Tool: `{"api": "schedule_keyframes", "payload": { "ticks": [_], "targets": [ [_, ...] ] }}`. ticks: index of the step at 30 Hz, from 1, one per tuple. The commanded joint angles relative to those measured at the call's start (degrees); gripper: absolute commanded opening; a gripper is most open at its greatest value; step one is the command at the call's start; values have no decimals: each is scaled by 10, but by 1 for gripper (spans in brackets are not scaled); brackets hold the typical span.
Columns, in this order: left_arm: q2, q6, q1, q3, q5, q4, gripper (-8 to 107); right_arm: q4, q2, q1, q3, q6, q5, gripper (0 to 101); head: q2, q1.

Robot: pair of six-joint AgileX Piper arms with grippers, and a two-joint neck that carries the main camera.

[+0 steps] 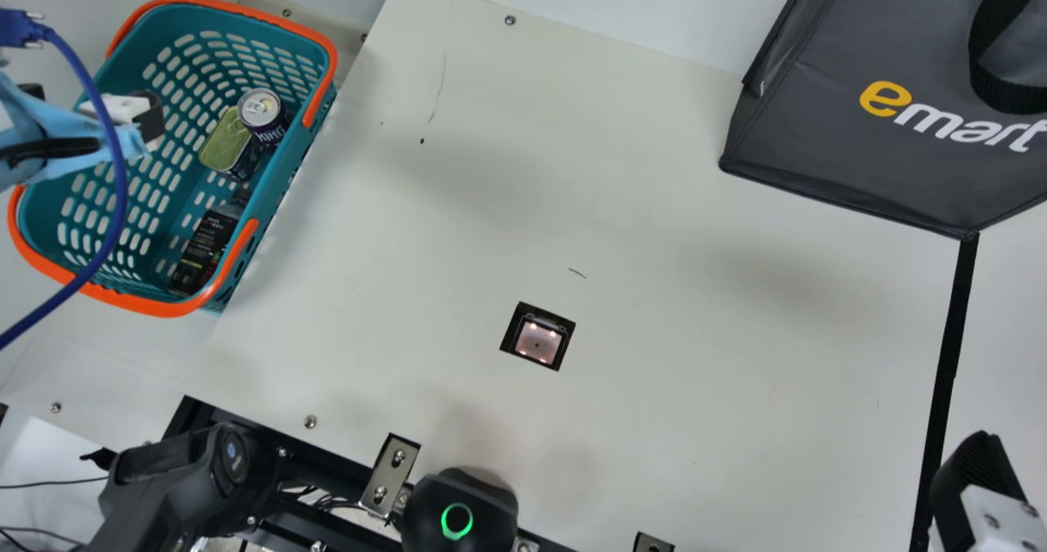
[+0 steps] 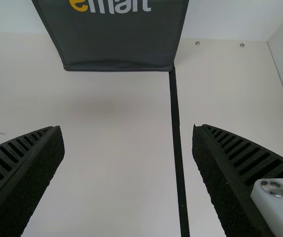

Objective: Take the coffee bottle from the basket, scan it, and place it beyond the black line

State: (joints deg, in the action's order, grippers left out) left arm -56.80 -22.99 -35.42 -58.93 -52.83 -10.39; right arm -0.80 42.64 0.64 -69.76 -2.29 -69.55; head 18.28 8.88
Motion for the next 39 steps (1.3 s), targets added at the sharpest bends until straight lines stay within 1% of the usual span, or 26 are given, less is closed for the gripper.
{"api": "schedule_keyframes", "payload": {
  "ticks": [1, 23, 32, 39],
  "targets": [
    [-7, -16, -11, 5, 7, -5, 90, 0, 0, 0, 0, 0, 0, 91, 1, -10],
    [-110, -177, -88, 48, 78, -77, 90, 0, 0, 0, 0, 0, 0, 91, 1, -10],
    [-154, -246, -105, 62, 94, -103, 90, 0, 0, 0, 0, 0, 0, 91, 1, -10],
    [-186, -281, -107, 70, 105, -111, 90, 0, 0, 0, 0, 0, 0, 91, 1, -10]
  ]
}}
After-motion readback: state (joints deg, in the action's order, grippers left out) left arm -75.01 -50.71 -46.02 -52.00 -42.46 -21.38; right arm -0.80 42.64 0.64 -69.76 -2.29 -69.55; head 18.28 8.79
